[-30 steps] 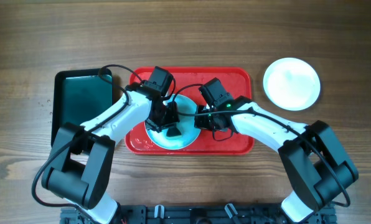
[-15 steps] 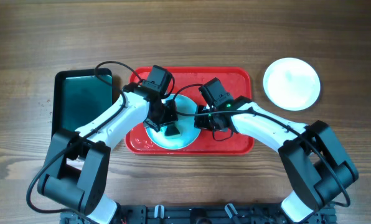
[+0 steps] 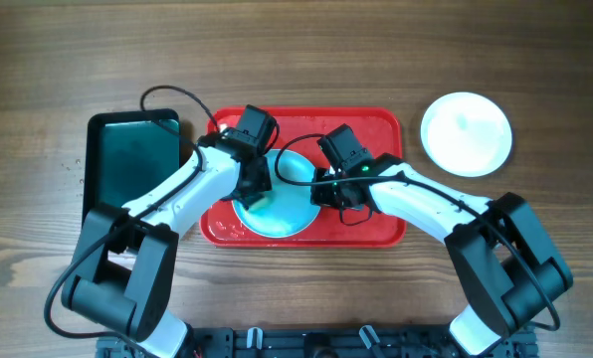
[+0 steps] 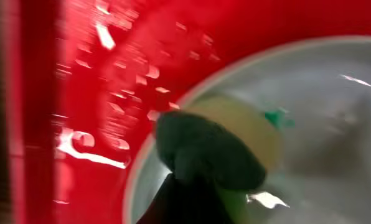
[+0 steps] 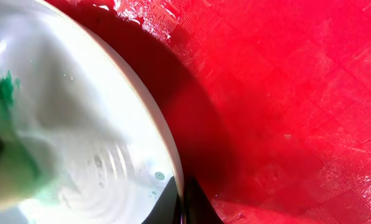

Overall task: Clean dirty plates on tray and stack at the side
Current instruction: 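Scrub the last plate with the sponge in the left gripper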

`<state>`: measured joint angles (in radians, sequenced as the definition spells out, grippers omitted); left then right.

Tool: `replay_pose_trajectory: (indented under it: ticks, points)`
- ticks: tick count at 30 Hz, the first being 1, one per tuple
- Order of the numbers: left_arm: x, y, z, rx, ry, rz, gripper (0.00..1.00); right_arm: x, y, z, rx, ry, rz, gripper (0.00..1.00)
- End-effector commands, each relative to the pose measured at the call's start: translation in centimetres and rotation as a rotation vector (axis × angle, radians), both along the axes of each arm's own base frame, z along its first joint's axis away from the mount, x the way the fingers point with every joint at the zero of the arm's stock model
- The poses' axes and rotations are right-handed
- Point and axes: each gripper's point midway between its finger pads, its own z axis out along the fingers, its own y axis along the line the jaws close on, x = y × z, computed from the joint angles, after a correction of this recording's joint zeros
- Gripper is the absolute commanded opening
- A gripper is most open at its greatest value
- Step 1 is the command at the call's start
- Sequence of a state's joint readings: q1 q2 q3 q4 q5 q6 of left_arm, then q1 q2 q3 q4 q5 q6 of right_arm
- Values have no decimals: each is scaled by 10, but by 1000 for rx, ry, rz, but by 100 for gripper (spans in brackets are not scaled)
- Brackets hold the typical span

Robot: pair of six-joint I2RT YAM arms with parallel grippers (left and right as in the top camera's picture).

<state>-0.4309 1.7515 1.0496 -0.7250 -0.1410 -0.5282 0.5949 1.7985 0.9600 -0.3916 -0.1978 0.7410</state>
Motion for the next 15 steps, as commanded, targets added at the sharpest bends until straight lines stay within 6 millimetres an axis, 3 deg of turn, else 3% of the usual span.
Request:
replay_pose_trajectory:
  ticks: [1, 3, 6, 8, 12, 14, 15]
  points:
    - [12, 36, 0, 200, -69, 39, 4, -3, -18, -17, -94, 14, -39, 4]
    - [7, 15, -5, 80, -32, 20, 4, -2, -19, -17, -99, 10, -42, 4]
    - [-1, -70, 0, -382, 54, -73, 4, -2, -18, -16, -96, 6, -42, 4]
    - [3, -100, 11, -500, 24, -135, 4, -2, -18, -16, -97, 7, -41, 4]
    - [9, -113, 4, -493, -14, -171, 4, -2, -18, -17, -98, 8, -42, 4]
    - [13, -99, -15, -404, -12, -141, 4, -2, -18, -17, -98, 8, -41, 4]
    - [20, -81, -24, -294, -42, -111, 4, -2, -19, -17, -99, 9, -41, 4]
